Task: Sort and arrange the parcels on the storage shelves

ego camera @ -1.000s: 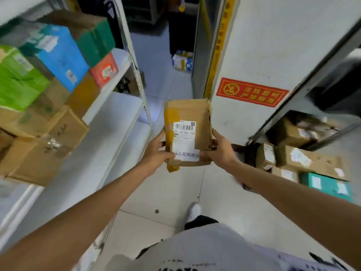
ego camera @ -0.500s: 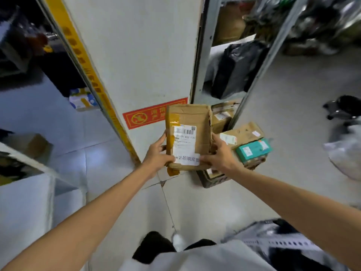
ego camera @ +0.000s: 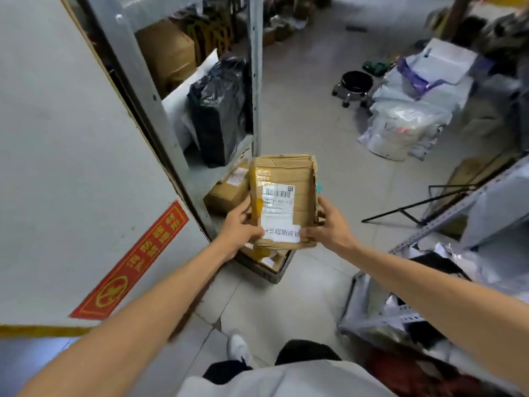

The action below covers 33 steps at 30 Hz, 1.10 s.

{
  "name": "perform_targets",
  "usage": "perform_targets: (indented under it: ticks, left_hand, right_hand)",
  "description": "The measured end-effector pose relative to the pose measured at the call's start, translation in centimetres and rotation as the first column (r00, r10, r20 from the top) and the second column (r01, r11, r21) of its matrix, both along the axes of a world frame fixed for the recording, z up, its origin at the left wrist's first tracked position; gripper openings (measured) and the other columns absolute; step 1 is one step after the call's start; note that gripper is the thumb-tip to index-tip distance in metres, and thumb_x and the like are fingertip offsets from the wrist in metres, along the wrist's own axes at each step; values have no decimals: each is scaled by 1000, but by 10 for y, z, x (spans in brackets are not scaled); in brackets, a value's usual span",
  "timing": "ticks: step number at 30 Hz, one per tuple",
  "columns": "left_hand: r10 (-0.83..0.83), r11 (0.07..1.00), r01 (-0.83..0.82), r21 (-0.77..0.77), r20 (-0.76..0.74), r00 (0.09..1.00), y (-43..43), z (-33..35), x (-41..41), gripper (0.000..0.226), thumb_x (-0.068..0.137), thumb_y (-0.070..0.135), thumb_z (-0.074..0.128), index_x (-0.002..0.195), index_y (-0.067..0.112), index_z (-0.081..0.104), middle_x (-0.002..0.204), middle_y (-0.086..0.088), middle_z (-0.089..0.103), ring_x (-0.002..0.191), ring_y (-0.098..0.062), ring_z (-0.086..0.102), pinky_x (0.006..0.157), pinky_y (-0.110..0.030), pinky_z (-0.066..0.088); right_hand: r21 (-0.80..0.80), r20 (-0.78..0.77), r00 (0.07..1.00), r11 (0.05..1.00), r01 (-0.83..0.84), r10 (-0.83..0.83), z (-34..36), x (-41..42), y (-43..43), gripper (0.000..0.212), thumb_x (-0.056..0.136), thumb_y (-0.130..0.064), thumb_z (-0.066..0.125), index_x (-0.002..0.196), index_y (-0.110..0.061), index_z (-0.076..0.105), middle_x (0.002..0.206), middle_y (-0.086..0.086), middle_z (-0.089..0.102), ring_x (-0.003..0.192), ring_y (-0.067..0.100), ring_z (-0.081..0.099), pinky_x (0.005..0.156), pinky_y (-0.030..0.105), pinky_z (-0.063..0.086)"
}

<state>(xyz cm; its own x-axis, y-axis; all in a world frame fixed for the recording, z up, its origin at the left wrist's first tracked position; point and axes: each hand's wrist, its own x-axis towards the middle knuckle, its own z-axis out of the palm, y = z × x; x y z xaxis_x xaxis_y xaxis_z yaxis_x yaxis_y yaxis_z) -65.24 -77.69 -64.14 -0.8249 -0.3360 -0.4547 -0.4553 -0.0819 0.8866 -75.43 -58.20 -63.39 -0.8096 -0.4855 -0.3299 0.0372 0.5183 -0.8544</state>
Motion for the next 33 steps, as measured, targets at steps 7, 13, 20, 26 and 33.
perform_targets:
  ticks: [7,13,20,26,33]
  left_hand:
    - [-200,978,195,69,69,977,-16,-22,-79,101,73,-22,59,153,29,23,128,-5,62,108,-20,63,54,-23,51]
    - [-264,965,260,44,139,955,-19,-52,-142,102,72,-20,60,151,35,26,122,0,61,102,-16,62,80,-49,55]
    - [-334,942,320,100,212,919,-30,-113,-196,98,73,-25,58,149,30,30,119,1,63,105,-13,61,62,-21,55]
    - [-373,928,352,125,285,883,-53,-226,-225,98,74,-24,59,146,36,30,117,4,62,114,-20,57,96,-41,51]
    - [-407,912,353,208,376,833,-73,-357,-215,99,75,-23,60,150,33,27,130,4,59,109,-10,62,87,-28,55]
  right_hand:
    - [33,25,975,975,220,-221,-21,-35,-6,79,68,6,75,137,-18,45,119,6,62,109,26,59,86,43,56]
    - [34,78,945,948,316,-318,-58,-79,-6,84,75,3,74,145,-20,35,129,2,55,114,20,55,75,29,57]
    - [123,153,904,915,384,-399,-122,-119,-18,90,72,-3,76,148,-25,33,133,0,54,115,19,56,89,41,56]
    - [178,246,838,873,455,-487,-236,-138,-43,92,71,2,75,150,-19,32,134,3,55,117,20,55,95,44,52]
    - [254,349,758,834,490,-551,-378,-114,-55,90,67,6,71,147,-17,37,131,8,58,117,28,57,92,50,53]
